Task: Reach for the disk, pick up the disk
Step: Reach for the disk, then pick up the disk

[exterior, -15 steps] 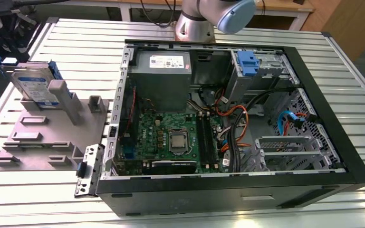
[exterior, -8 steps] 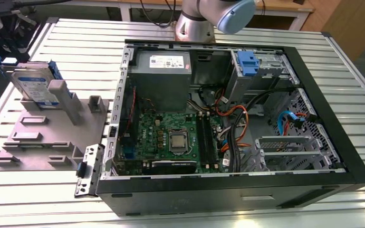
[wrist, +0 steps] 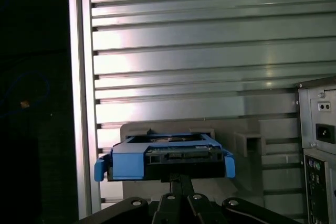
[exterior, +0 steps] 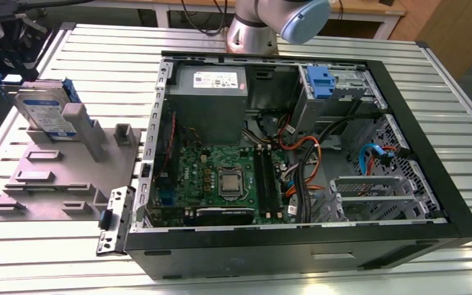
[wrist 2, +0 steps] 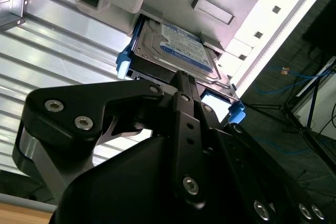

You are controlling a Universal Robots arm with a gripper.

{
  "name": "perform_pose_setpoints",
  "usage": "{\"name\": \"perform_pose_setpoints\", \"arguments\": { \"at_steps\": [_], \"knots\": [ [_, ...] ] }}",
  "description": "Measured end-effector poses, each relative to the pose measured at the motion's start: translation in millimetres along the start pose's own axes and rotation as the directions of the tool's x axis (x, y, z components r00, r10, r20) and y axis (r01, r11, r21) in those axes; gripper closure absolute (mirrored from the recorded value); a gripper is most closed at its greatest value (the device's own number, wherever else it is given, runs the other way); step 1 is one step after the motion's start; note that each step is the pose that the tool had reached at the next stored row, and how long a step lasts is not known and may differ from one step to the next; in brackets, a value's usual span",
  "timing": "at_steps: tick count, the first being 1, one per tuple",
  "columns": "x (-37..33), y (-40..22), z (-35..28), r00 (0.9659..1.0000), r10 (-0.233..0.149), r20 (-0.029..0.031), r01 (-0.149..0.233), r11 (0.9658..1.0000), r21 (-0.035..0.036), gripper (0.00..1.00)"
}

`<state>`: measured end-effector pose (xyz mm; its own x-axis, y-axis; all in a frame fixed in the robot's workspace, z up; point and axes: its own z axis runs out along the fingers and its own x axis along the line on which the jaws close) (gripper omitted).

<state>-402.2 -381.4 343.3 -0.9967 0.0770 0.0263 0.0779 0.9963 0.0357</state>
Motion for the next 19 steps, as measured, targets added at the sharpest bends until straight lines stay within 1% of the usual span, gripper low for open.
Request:
{"name": "perform_pose_setpoints", "arguments": {
  "at_steps": [3, 7, 10, 12, 19],
  "knots": [
    [0.0, 0.0, 0.0, 1.0, 0.0, -0.0001, 0.0, 1.0, 0.0001, 0.89],
    [0.1, 0.1, -2.7, 1.0, 0.0, 0.0001, 0.0, 1.0, 0.0001, 0.89],
    [0.0, 0.1, -2.9, 1.0, 0.0, 0.0001, 0.0, 1.0, 0.0001, 0.89],
    [0.1, 0.1, -4.0, 1.0, 0.0, 0.0, 0.0, 1.0, 0.0001, 0.89],
    [0.1, 0.1, -4.2, 1.0, 0.0, 0.0, 0.0, 1.0, 0.0001, 0.89]
  ]
}}
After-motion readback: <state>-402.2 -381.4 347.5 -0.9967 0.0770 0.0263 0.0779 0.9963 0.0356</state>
